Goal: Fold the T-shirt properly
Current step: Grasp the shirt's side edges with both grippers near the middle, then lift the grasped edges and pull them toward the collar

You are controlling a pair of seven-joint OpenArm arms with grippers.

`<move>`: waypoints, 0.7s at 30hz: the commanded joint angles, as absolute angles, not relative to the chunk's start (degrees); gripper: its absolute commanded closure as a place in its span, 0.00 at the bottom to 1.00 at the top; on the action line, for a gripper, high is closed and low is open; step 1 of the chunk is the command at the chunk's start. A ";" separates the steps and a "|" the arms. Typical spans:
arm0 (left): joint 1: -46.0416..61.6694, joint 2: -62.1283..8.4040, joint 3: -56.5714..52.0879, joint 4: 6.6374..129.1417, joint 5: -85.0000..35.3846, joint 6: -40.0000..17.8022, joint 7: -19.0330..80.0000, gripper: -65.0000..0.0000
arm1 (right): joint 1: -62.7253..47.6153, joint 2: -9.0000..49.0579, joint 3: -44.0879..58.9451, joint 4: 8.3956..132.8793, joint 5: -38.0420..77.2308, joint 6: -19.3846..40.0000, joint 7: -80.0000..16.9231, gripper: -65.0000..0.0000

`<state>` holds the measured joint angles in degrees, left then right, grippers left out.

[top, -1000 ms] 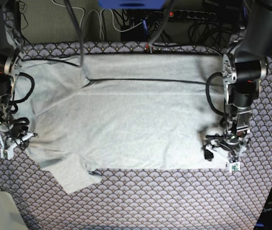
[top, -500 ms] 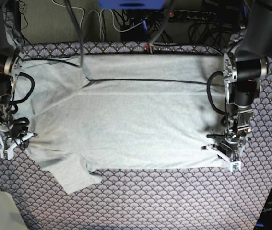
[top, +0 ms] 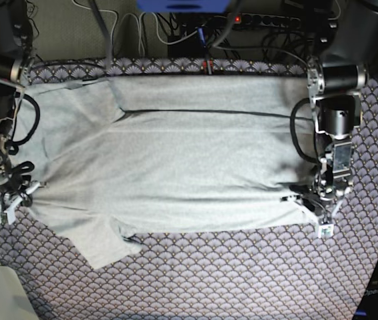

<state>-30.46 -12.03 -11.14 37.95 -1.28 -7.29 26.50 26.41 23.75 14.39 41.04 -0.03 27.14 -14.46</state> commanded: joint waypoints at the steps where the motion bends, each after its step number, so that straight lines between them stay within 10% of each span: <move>1: -32.31 -12.62 -11.21 39.34 -1.19 -6.99 26.77 0.99 | 27.21 25.01 14.64 42.77 0.31 27.03 -14.11 1.00; 21: -18.68 -12.79 -16.48 65.98 -0.92 -6.99 41.89 0.99 | 16.92 24.31 26.15 57.01 0.40 40.00 -19.47 1.00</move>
